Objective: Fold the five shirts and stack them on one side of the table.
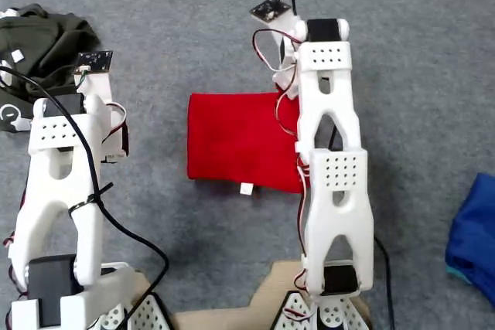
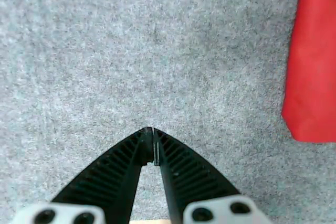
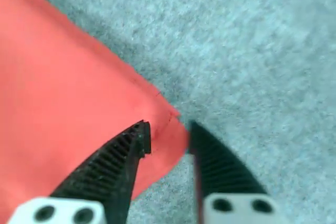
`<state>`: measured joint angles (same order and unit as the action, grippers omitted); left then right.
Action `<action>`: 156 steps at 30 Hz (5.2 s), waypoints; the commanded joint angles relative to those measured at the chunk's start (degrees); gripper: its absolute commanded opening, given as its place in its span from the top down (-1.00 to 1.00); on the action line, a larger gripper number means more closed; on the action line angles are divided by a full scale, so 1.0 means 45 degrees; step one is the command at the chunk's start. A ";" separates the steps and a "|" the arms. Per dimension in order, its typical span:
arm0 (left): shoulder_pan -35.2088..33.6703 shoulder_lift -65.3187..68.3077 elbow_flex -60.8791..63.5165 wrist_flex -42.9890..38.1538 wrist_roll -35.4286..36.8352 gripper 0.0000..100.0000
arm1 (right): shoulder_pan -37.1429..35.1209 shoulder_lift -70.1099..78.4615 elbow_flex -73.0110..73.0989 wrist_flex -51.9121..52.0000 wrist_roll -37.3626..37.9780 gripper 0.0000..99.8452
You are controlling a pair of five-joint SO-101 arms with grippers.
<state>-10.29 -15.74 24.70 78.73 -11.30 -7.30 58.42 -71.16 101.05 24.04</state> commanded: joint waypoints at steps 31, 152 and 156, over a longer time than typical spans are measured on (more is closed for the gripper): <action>-0.0156 -0.0557 -0.0352 0.0137 -0.0684 0.96 | -0.1201 -1.5697 1.9175 0.0039 -0.4317 0.81; -0.0567 -0.0557 -0.1973 0.1700 -0.0723 0.96 | 0.7609 -1.2357 1.5971 -0.8186 -1.4984 0.99; -0.0567 -0.0557 -0.2071 0.1739 -0.0723 0.96 | 0.9153 -1.2825 1.5932 -0.8186 -1.4144 0.99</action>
<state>-12.22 -15.82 18.37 86.11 -13.93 28.75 5.67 3.74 63.96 -42.33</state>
